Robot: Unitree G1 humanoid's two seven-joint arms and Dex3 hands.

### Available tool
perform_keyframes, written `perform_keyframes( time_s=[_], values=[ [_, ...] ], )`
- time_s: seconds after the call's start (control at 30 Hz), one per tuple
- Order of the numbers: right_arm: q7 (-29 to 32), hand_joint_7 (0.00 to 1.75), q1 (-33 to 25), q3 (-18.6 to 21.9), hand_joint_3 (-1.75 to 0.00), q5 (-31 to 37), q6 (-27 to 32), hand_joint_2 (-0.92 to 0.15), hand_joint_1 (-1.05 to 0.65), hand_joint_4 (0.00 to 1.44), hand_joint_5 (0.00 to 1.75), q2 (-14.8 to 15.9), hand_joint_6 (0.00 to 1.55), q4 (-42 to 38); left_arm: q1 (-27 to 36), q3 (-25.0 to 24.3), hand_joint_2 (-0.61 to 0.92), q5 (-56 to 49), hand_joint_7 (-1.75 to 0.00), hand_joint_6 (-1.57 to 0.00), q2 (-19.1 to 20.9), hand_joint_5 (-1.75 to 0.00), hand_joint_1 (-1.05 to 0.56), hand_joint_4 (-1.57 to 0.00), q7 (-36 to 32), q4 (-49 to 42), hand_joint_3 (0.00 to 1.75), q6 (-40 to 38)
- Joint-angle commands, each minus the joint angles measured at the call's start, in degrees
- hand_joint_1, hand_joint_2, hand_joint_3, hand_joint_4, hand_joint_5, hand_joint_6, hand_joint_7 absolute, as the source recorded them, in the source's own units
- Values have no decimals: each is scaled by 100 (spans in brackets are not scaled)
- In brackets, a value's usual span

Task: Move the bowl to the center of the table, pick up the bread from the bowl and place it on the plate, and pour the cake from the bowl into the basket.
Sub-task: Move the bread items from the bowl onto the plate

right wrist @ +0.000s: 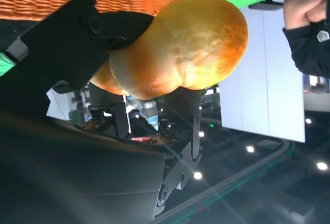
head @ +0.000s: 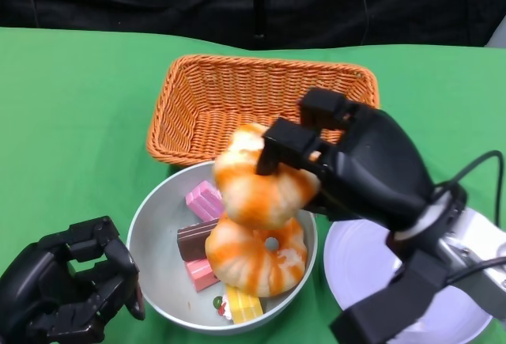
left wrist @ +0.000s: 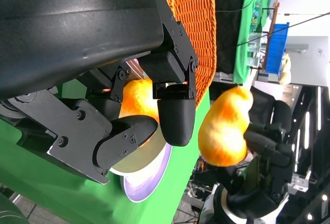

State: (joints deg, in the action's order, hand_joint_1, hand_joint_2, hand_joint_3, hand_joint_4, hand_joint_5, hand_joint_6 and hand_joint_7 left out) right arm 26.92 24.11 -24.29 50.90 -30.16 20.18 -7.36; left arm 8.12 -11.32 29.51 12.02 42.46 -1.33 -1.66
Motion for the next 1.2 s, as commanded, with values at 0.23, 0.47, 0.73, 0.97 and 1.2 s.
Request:
perform_keyframes(
  time_s=[0.23,0.47,0.73,0.97,1.2],
  values=[
    [-66,174,-795,994,-106,-503,-244,-51,-10,89,175,785,67,100,-25,-93,43,239,-121,-81,217,-156,-20,-80,196,-82,98,-207],
    [-36,168,-1117,1350,-131,-597,-364,-36,-7,89,175,1021,74,-116,-40,-94,42,221,-119,-82,209,-154,-20,-81,174,-86,100,-194],
    [732,166,-1428,1466,-128,-523,-771,-43,-6,89,175,1192,74,-1506,-29,-91,43,207,-118,-83,201,-152,-19,-81,137,-55,101,-199],
    [1515,167,-1210,1165,-125,-221,-871,-45,-5,88,175,1126,74,-2452,-3,-87,44,168,-119,-81,198,-151,-19,-79,122,-30,101,-157],
    [1810,172,-1005,901,-108,-200,-842,-55,-7,86,175,1048,70,-3114,-21,-93,43,177,-118,-81,206,-150,-18,-80,154,-77,101,-153]
  ],
)
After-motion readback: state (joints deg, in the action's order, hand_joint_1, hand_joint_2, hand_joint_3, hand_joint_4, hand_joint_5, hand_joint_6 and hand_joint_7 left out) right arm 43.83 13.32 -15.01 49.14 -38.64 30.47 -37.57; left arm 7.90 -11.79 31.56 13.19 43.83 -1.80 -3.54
